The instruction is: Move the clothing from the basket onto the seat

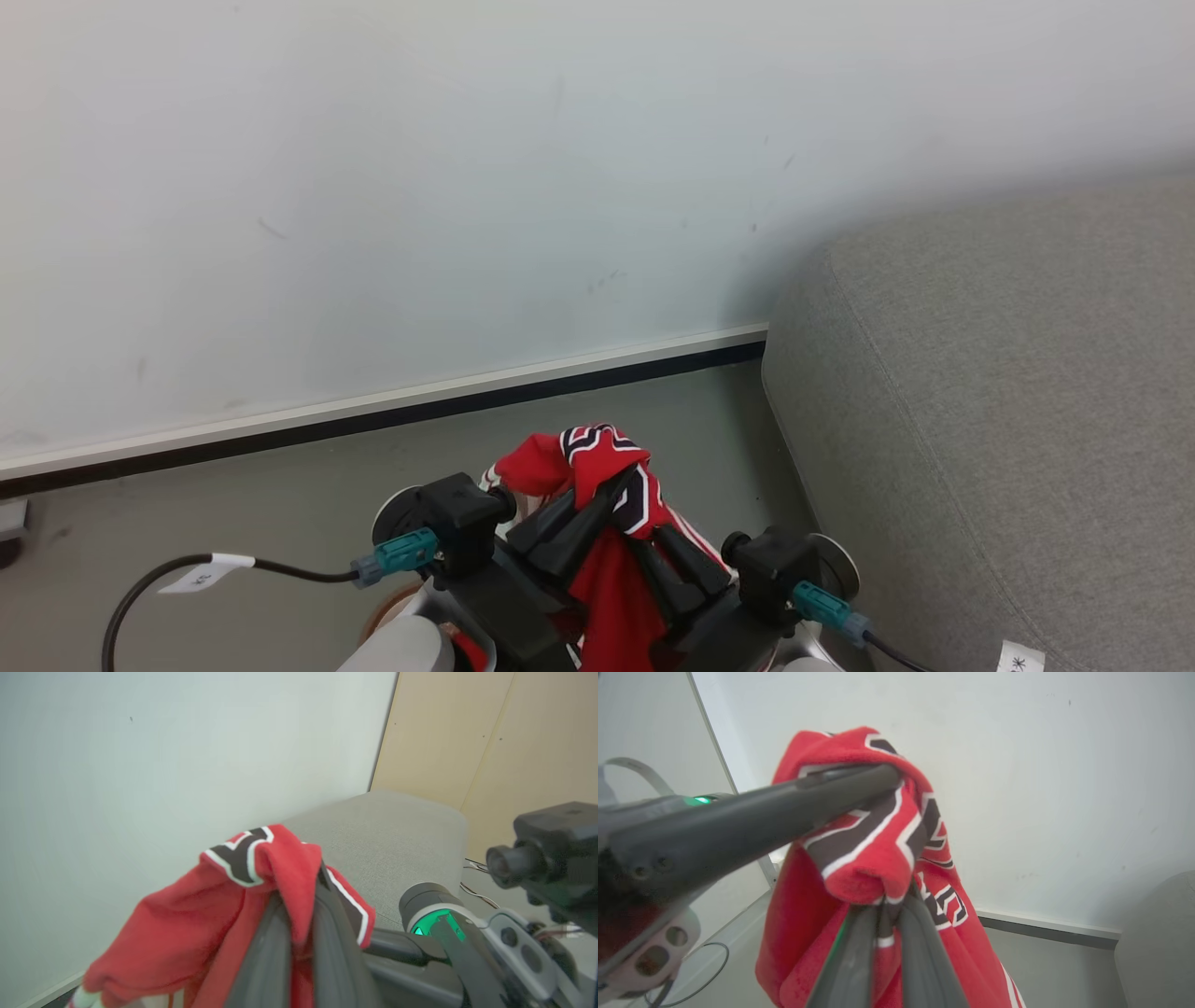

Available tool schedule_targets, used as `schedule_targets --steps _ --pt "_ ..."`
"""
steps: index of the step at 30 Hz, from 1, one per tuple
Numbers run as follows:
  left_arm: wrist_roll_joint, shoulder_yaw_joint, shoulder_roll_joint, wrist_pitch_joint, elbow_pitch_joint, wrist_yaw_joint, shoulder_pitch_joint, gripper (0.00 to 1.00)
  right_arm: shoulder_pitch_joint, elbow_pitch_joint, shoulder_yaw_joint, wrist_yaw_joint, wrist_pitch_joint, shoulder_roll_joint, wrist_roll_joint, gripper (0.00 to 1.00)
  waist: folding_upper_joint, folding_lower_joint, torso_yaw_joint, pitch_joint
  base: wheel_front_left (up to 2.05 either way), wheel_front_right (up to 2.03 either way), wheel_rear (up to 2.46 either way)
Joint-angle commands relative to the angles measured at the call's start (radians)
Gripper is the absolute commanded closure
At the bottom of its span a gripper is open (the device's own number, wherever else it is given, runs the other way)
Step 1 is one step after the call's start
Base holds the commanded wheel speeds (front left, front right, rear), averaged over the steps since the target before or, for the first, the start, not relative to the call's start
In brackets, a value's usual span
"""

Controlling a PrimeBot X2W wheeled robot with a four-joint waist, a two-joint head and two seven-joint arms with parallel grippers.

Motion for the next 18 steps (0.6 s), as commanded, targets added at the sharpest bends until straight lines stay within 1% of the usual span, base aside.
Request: schedule_targets --steps 1,6,7,8,9,10,18 --pt "0.002 0.004 0.006 -0.007 0.008 0.002 -0.013 1.0 0.01 -0.006 0.0 0.001 -0.001 -0.005 -0.007 1.0 0.0 0.0 0.001 -0.001 0.0 0.0 0.0" --pt "0.012 0.005 0.009 -0.019 0.026 0.017 -0.012 1.0 0.028 -0.009 -0.007 0.001 -0.001 -0.01 -0.003 1.0 0.0 0.0 0.001 -0.008 0.0 0.0 0.0" --pt "0.011 0.007 0.009 -0.022 0.027 0.019 -0.011 0.83 0.028 -0.01 -0.008 0.001 -0.001 -0.01 -0.004 1.0 0.0 0.0 0.0 -0.01 0.0 0.0 0.0" --pt "0.011 0.007 0.011 -0.022 0.029 0.021 -0.009 0.71 0.028 -0.011 -0.011 0.001 -0.001 -0.011 -0.004 1.0 0.0 0.0 0.0 -0.011 0.0 0.0 0.0" --pt "0.012 0.005 0.013 -0.021 0.03 0.022 -0.008 0.48 0.031 -0.012 -0.014 0.001 -0.001 -0.011 -0.005 1.0 0.0 0.0 -0.001 -0.012 0.0 0.0 0.0" --pt "0.019 0.004 0.017 -0.021 0.031 0.027 -0.009 0.0 0.034 -0.011 -0.017 0.001 -0.001 -0.012 -0.006 1.0 0.0 0.0 -0.002 -0.014 0.0 0.0 0.0" --pt "0.035 -0.013 0.02 -0.018 0.039 0.04 -0.012 0.0 0.044 -0.013 -0.044 0.001 -0.001 -0.014 0.0 1.0 0.0 0.0 -0.003 -0.015 0.0 0.0 0.0"
